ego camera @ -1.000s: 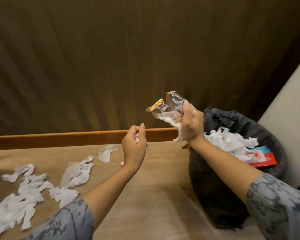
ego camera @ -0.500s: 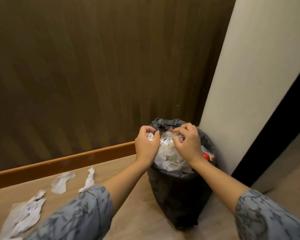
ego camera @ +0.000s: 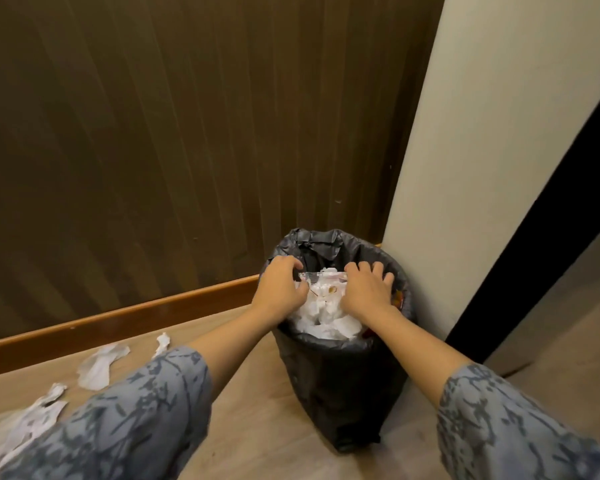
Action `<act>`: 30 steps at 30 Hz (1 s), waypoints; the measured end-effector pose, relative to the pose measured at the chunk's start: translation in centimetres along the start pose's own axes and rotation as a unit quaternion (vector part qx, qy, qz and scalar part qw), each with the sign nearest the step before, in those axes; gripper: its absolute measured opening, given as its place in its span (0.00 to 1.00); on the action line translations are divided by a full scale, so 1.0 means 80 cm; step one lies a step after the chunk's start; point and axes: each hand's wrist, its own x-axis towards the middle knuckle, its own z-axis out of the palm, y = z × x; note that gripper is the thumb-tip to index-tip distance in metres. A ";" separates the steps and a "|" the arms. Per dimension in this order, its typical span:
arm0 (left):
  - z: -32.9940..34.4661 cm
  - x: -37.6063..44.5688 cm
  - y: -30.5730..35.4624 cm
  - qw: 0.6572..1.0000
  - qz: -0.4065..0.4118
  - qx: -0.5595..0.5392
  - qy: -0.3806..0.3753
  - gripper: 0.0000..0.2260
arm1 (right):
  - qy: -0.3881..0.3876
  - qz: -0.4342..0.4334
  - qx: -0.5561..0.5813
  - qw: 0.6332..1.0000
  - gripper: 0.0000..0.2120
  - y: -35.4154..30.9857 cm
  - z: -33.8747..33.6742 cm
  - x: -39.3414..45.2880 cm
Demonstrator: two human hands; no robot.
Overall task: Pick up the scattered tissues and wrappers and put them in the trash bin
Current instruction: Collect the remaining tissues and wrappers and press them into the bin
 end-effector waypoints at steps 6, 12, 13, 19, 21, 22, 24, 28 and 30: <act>-0.082 -0.035 -0.066 0.996 0.004 -0.031 0.082 0.08 | -0.096 -0.058 0.085 0.990 0.34 -0.078 -0.057 0.011; -0.171 -0.100 -0.173 0.984 -0.102 -0.039 0.137 0.05 | -0.033 -0.255 0.184 0.949 0.25 -0.227 -0.077 -0.031; -0.180 -0.115 -0.194 0.981 -0.127 -0.038 0.141 0.05 | -0.046 -0.279 0.226 0.932 0.22 -0.251 -0.066 -0.040; -0.185 -0.230 -0.328 0.936 -0.308 -0.060 0.159 0.03 | -0.206 -0.289 0.275 0.894 0.13 -0.354 0.067 -0.073; -0.177 -0.271 -0.370 0.924 -0.347 -0.052 0.152 0.03 | -0.222 -0.274 0.254 0.901 0.13 -0.369 0.124 -0.078; -0.175 -0.288 -0.390 0.917 -0.365 -0.047 0.155 0.03 | -0.226 -0.268 0.248 0.903 0.15 -0.376 0.149 -0.079; -0.168 -0.317 -0.426 0.897 -0.407 -0.042 0.165 0.06 | -0.223 -0.257 0.237 0.910 0.18 -0.386 0.192 -0.078; -0.133 -0.355 -0.477 0.860 -0.485 0.003 0.161 0.15 | -0.207 -0.244 0.214 0.923 0.23 -0.406 0.266 -0.066; -0.118 -0.367 -0.493 0.844 -0.514 0.027 0.147 0.18 | -0.213 -0.255 0.193 0.923 0.25 -0.415 0.298 -0.060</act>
